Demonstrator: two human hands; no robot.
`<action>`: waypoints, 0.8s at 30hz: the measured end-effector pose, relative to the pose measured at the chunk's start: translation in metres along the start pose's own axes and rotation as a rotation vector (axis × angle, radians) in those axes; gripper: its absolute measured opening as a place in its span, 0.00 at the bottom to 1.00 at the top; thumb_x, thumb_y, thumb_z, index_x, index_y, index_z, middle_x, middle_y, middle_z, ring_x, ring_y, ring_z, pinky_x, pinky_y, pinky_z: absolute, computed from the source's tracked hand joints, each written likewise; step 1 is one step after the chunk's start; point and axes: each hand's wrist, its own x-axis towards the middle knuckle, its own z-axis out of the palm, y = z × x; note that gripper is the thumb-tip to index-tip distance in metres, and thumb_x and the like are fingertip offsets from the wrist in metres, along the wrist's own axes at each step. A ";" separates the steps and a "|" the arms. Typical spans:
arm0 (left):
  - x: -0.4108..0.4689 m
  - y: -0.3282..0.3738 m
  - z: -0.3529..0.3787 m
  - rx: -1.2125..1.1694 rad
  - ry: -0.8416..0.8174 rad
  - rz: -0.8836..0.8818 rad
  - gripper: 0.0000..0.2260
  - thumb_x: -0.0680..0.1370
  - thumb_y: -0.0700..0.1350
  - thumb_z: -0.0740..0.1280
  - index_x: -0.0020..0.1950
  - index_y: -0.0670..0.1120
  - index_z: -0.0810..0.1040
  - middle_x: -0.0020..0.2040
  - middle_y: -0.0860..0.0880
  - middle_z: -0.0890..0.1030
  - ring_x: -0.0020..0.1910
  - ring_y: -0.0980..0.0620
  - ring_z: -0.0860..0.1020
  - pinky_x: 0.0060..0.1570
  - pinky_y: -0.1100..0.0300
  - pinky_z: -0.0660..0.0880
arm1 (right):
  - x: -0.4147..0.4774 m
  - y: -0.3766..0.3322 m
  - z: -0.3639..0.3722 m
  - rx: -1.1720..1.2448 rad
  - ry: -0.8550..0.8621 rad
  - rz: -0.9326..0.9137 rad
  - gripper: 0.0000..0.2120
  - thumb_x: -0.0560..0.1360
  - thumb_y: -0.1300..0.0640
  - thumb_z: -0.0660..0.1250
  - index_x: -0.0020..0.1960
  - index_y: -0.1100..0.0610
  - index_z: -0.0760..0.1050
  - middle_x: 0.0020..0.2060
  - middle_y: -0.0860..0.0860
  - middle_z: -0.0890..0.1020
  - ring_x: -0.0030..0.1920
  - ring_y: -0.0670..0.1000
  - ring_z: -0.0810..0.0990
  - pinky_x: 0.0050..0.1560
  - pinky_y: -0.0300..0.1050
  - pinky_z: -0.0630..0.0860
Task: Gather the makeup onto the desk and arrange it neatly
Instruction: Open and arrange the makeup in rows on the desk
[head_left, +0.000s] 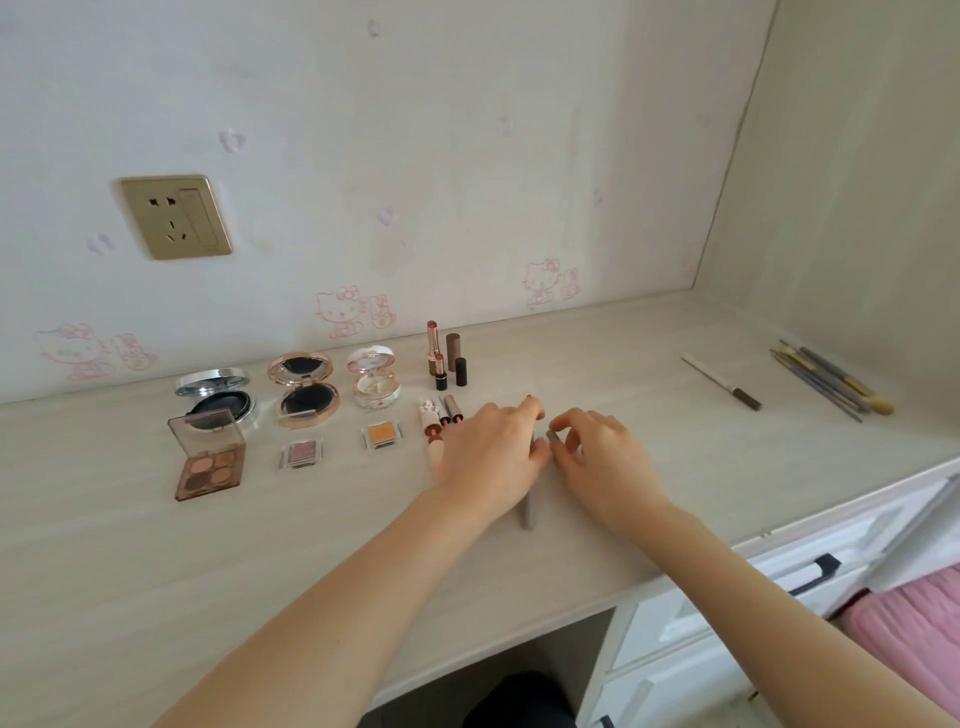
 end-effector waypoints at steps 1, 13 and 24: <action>0.003 0.002 0.001 0.032 -0.022 0.002 0.14 0.78 0.49 0.61 0.63 0.51 0.72 0.46 0.50 0.80 0.52 0.46 0.75 0.47 0.50 0.75 | 0.000 0.001 0.001 -0.039 -0.001 -0.021 0.10 0.78 0.53 0.61 0.57 0.54 0.75 0.44 0.49 0.80 0.49 0.51 0.74 0.42 0.45 0.71; 0.012 0.002 0.008 0.243 -0.145 0.044 0.14 0.81 0.50 0.54 0.51 0.45 0.77 0.46 0.47 0.77 0.52 0.46 0.71 0.40 0.54 0.65 | 0.004 0.013 0.009 -0.359 0.173 -0.210 0.13 0.74 0.52 0.58 0.39 0.56 0.78 0.32 0.49 0.79 0.34 0.54 0.77 0.31 0.46 0.73; -0.033 -0.028 -0.003 0.042 -0.179 0.274 0.16 0.80 0.51 0.59 0.65 0.50 0.76 0.63 0.55 0.74 0.66 0.57 0.64 0.67 0.61 0.61 | -0.011 0.024 -0.002 -0.167 0.033 -0.282 0.12 0.75 0.60 0.63 0.56 0.55 0.78 0.48 0.50 0.78 0.46 0.55 0.76 0.44 0.50 0.76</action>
